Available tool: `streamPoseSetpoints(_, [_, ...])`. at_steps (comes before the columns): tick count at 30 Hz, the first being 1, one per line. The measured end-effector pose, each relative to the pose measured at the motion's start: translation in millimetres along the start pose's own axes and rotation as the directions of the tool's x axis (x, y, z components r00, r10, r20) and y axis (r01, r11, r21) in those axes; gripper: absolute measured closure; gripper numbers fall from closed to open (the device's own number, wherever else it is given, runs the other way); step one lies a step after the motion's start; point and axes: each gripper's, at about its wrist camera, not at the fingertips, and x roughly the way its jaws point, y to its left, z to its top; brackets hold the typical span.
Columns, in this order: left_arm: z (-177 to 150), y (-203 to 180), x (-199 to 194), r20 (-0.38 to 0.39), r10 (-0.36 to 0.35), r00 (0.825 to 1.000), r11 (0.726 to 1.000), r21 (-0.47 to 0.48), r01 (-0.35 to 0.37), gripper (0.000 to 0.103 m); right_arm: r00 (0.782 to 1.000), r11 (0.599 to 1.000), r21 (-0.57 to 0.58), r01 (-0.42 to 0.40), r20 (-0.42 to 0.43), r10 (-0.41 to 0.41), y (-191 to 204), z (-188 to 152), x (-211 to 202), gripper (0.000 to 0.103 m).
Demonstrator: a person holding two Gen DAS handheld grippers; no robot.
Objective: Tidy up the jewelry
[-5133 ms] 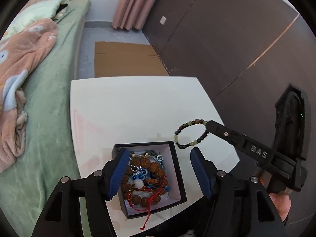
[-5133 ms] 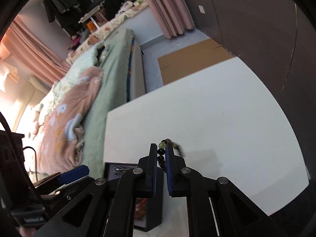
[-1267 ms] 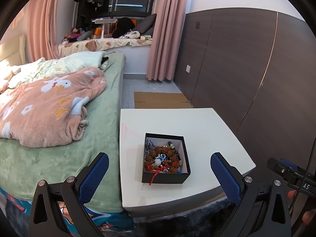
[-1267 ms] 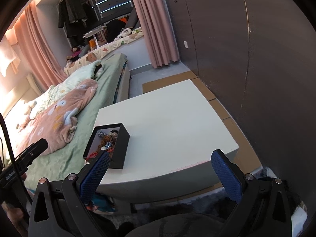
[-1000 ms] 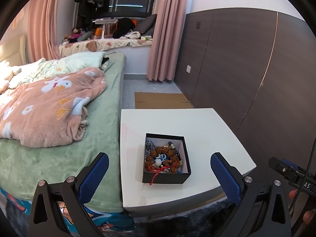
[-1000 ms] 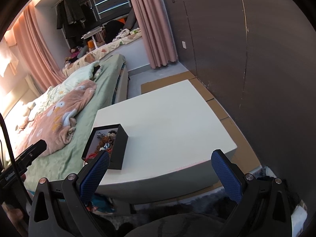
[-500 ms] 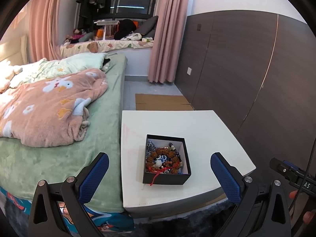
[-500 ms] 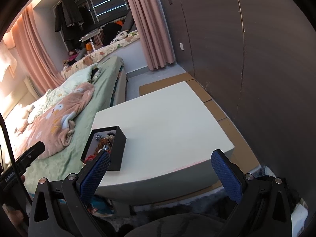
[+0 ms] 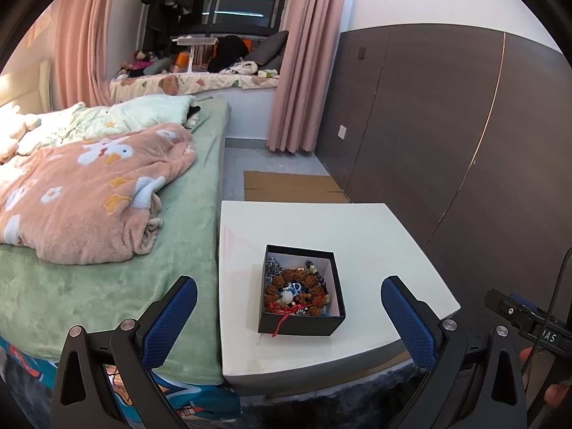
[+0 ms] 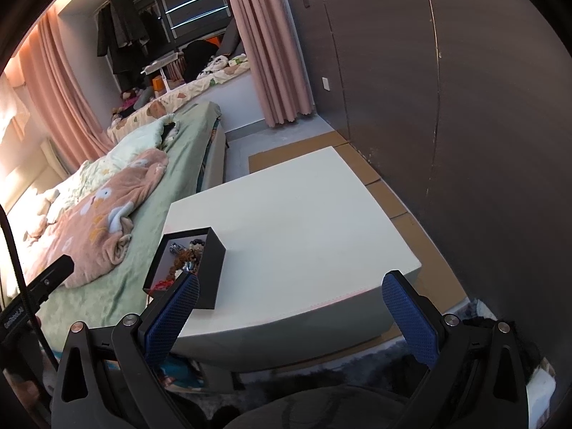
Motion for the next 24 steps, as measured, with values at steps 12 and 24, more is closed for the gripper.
streamPoseSetpoints(12, [1.9, 0.9, -1.2, 0.028, 0.000, 1.000, 1.000, -0.015, 0.000, 0.000, 1.000, 1.000, 0.003, 0.010, -0.005, -0.010, 3.1, -0.4, 0.2, 0.000])
streamPoseSetpoints(24, [2.3, 2.3, 3.3, 0.018, -0.017, 1.000, 1.000, -0.007, 0.017, 0.000, 1.000, 1.000, 0.004, 0.009, -0.005, -0.009, 2.5, 0.9, 0.5, 0.000])
